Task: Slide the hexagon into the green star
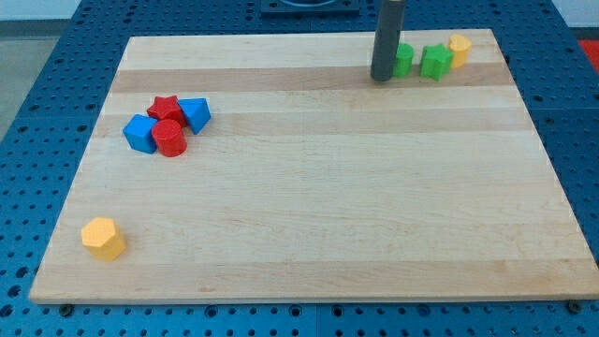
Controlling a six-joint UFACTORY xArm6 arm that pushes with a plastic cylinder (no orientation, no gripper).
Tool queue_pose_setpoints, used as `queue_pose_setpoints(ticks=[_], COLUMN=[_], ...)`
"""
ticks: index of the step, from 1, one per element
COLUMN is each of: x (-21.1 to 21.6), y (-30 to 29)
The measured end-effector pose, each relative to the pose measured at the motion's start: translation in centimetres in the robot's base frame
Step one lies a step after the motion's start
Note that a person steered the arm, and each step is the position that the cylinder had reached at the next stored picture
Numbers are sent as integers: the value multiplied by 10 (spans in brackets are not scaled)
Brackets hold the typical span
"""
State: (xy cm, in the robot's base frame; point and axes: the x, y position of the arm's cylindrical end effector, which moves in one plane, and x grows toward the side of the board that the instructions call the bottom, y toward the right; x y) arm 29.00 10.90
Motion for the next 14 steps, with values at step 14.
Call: queue_pose_setpoints(ticks=[14], x=[320], y=[-286])
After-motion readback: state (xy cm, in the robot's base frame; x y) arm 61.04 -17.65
